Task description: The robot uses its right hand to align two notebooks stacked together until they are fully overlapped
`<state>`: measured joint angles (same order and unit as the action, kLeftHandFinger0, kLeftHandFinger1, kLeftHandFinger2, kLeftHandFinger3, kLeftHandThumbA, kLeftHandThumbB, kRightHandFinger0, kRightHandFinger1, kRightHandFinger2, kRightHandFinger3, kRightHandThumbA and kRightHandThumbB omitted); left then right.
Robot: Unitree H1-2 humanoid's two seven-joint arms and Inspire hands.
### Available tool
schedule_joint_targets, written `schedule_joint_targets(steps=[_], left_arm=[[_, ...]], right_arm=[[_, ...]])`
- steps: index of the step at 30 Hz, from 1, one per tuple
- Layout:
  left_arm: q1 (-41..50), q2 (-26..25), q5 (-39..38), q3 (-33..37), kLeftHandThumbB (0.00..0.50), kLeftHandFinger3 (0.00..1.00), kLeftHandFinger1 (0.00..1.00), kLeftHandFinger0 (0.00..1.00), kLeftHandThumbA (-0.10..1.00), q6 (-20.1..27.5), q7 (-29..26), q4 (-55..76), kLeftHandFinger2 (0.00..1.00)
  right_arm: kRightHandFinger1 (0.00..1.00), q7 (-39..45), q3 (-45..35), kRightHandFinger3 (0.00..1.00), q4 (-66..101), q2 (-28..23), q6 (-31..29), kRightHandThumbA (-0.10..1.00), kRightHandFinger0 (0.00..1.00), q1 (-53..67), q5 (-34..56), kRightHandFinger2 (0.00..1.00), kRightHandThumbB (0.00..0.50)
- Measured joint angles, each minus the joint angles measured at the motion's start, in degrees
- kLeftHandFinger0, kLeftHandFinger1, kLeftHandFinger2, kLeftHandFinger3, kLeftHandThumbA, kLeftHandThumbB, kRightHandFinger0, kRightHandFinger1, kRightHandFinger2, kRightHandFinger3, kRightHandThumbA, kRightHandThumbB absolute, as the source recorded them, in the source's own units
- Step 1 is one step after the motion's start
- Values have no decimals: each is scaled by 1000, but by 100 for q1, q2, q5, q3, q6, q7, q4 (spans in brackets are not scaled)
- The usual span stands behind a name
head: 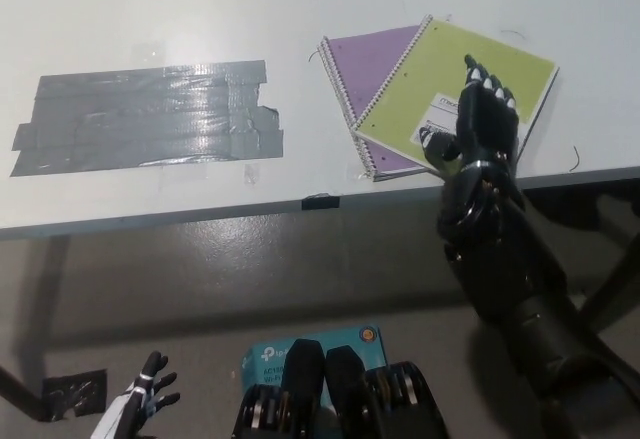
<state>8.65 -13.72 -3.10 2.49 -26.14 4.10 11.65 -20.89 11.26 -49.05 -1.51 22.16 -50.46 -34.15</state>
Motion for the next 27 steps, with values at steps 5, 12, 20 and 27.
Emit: schedule_joint_targets(steps=[5,12,20,27], left_arm=[[-32,52,-1,-10,500,1000,861,771,1000,0,-3,0,1000],[-60,157,-14,-33,500,1000,853,789,1000,0,-4,0,1000],[-69,159,-12,-48,500,1000,771,673,1000,1,-3,0,1000],[-75,166,-15,-111,500,1000,837,755,1000,8,-3,-1,1000]], right_arm=[[1000,171,0,1000,-1,-46,49,1000,1000,42,81,1000,257],[1000,534,267,1000,69,-99,255,1000,1000,117,106,1000,304],[1000,696,643,1000,236,-167,286,1000,1000,242,77,1000,310],[1000,878,1033,1000,448,-360,279,1000,1000,374,12,1000,302]])
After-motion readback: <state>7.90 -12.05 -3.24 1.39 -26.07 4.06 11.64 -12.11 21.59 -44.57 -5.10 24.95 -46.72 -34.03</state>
